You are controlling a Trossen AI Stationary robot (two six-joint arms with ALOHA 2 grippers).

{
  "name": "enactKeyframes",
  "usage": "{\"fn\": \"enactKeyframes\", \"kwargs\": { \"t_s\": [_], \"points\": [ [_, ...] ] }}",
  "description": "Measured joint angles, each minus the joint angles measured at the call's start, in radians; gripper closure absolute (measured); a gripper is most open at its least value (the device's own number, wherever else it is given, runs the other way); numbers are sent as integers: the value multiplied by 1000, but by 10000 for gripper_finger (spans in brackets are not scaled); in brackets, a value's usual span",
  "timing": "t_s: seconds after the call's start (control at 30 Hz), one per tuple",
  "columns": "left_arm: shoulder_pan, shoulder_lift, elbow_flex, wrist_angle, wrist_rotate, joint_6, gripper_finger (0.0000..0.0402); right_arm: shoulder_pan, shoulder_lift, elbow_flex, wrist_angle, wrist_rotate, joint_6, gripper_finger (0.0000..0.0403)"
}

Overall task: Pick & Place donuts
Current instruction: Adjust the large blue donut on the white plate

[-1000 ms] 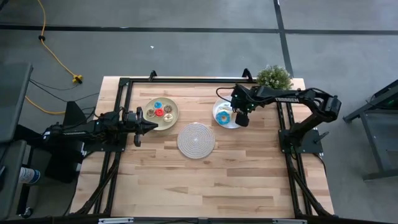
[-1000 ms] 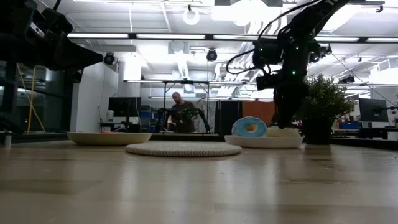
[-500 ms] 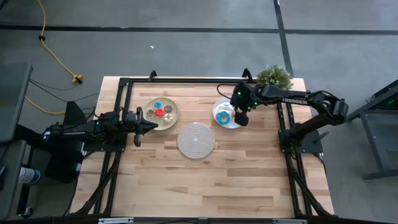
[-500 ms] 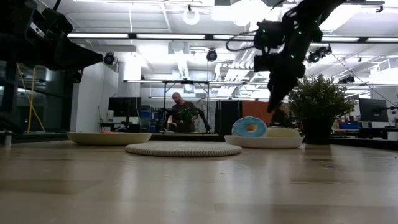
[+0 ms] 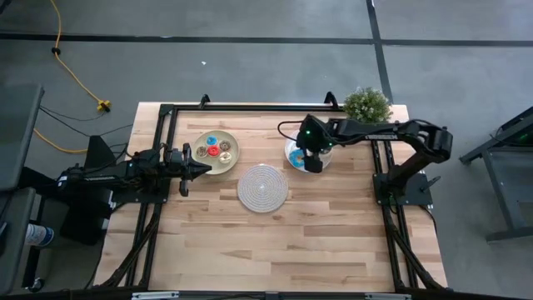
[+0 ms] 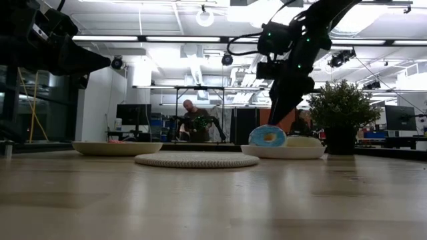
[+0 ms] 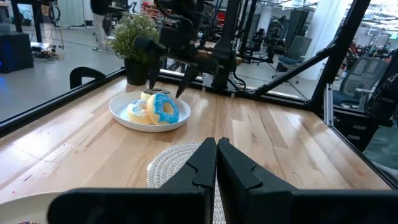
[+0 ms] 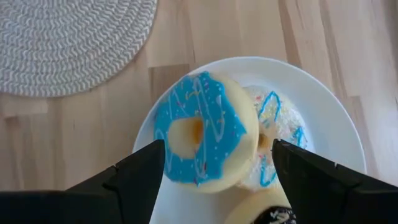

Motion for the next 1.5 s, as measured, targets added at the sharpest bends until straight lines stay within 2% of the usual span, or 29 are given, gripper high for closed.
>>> {"fn": "enactKeyframes", "kwargs": {
  "t_s": [0.6, 0.97, 1.17, 1.5],
  "points": [
    [0, 0, 0, 0, 0, 0, 394, -24, 82, 0, 59, -28, 67, 116],
    [0, 0, 0, 0, 0, 0, 394, -37, 78, 0, 60, -88, 242, 119],
    [0, 0, 0, 0, 0, 0, 394, -44, 78, 0, 58, -89, 283, 155],
    [0, 0, 0, 0, 0, 0, 394, -45, 77, 0, 45, -98, 325, 249]
  ]
}}
